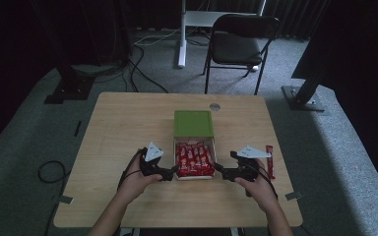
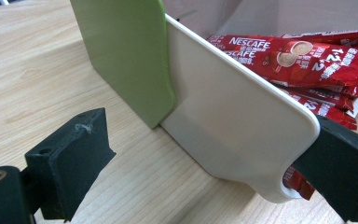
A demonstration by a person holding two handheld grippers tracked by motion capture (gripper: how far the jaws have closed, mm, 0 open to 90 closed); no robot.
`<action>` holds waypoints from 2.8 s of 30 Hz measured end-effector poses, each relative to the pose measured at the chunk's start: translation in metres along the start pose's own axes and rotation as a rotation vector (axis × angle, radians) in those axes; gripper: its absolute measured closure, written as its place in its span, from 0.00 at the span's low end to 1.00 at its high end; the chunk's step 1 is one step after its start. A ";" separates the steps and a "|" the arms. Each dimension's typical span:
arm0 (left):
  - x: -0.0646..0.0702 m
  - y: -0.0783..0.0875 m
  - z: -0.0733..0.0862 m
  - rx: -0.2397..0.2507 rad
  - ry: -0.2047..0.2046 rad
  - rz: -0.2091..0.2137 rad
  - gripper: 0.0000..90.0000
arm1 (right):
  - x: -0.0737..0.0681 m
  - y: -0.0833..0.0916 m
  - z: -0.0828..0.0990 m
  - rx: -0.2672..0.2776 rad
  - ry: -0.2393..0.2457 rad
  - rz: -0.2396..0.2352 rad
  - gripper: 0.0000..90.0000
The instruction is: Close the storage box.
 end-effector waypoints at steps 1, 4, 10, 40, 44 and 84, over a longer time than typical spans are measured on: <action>0.000 -0.001 0.000 0.002 0.003 0.001 0.07 | 0.000 0.000 0.000 0.001 -0.005 0.003 0.15; -0.002 -0.002 -0.001 0.001 0.001 -0.002 0.07 | 0.000 -0.001 -0.001 0.001 -0.004 0.006 0.15; -0.004 -0.004 -0.003 -0.001 0.009 -0.002 0.07 | 0.002 -0.003 -0.003 -0.002 -0.002 0.009 0.15; -0.015 -0.014 -0.015 0.003 0.031 -0.038 0.07 | 0.012 -0.016 -0.012 0.039 -0.050 0.035 0.15; -0.017 -0.016 -0.016 0.005 0.038 -0.038 0.07 | 0.013 -0.018 -0.013 0.043 -0.054 0.039 0.15; -0.031 -0.031 -0.029 -0.005 0.024 -0.084 0.07 | 0.024 -0.035 -0.026 0.049 -0.075 0.078 0.14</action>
Point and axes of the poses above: each handheld gripper's, and its own axes: y roughly backward along the jaws, z roughly out of its underside, x roughly to its right, the point moved 1 cm from there along -y, roughly forward along the jaws, and after that the axes turned 3 degrees about -z, right-handed, at the moved point
